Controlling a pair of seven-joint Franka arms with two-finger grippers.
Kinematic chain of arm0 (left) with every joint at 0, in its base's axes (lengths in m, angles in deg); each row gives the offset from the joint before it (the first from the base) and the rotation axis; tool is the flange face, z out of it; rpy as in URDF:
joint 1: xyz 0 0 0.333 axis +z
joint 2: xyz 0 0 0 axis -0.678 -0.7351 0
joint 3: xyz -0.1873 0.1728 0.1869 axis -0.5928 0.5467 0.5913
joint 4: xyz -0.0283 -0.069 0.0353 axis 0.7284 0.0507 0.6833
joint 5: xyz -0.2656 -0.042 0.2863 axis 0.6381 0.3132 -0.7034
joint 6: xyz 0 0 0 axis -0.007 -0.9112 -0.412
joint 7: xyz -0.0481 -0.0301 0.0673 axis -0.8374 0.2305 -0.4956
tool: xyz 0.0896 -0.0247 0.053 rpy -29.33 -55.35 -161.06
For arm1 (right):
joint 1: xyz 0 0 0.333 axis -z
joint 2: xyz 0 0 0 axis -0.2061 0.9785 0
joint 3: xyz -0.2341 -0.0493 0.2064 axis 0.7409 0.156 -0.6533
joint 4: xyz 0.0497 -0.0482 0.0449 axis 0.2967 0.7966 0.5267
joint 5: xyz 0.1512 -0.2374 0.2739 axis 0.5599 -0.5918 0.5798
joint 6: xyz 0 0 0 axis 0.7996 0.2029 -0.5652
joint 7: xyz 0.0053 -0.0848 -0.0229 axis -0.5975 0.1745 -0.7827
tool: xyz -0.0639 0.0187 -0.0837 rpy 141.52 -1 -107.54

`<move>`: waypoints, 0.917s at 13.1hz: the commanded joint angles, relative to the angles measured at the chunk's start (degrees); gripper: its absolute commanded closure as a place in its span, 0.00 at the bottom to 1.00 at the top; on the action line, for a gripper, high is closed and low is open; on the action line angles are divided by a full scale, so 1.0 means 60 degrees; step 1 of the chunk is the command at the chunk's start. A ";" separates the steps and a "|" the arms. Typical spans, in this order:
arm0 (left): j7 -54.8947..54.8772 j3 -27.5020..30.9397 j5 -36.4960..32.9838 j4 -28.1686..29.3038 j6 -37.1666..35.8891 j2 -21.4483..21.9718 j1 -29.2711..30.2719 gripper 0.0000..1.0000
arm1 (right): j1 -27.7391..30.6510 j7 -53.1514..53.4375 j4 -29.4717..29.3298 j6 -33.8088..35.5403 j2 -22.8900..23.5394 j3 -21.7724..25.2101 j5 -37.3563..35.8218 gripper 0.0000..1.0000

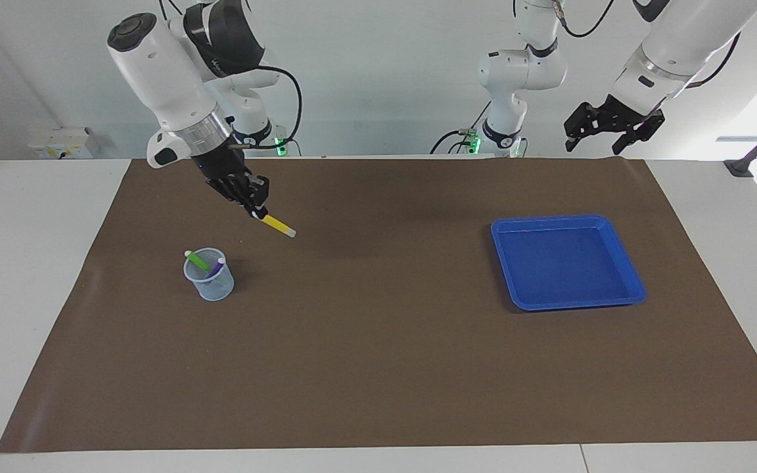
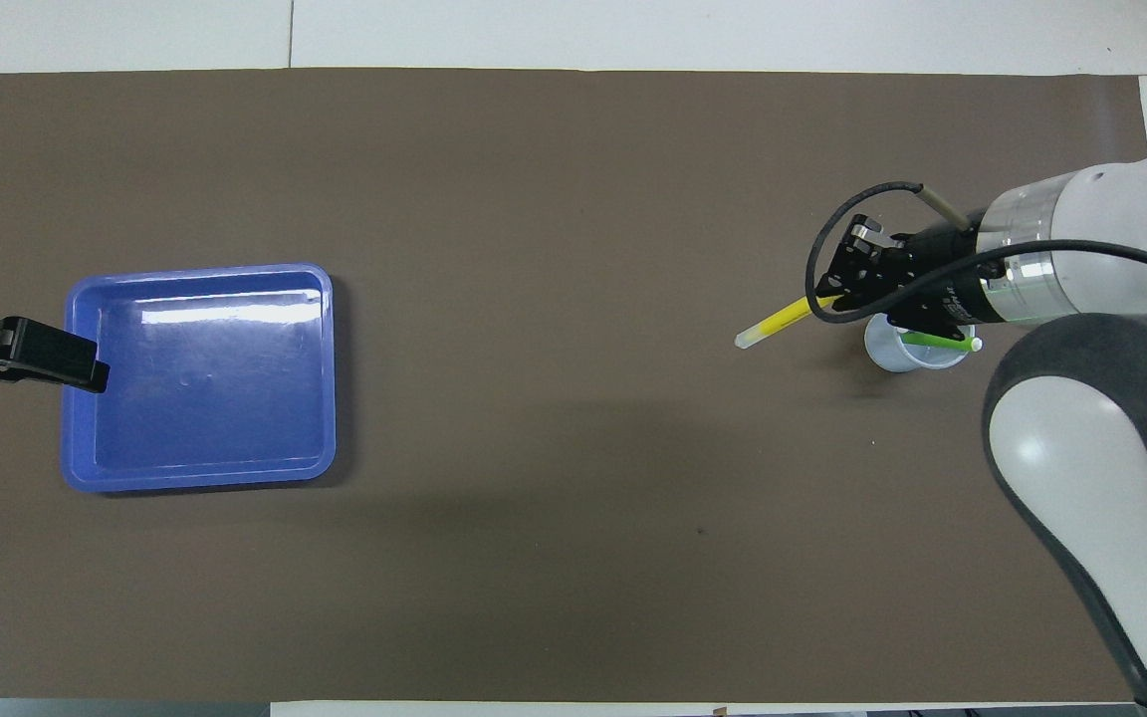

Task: Right arm passes pens to left for tray arrangement
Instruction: 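Lift the yellow pen out of the cup with the right gripper, then carry the yellow pen toward center while the left gripper reaches it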

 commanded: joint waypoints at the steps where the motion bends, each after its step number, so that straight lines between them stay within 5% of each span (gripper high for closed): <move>1: 0.1093 -0.0060 0.0056 0.0392 0.0349 0.0293 -0.0080 0.00 | 0.0055 0.2477 -0.0582 -0.0564 0.0469 -0.0686 0.0768 1.00; 4: 0.4278 -0.0060 0.1328 0.0436 0.0509 0.0322 -0.0065 0.00 | 0.0040 0.4664 -0.0932 -0.1211 0.0733 -0.1464 0.1237 1.00; 12: 1.2909 -0.0324 0.3336 0.1372 0.3568 0.0439 -0.1001 0.01 | 0.0040 0.7994 -0.2487 -0.1242 0.2066 -0.2813 0.1180 1.00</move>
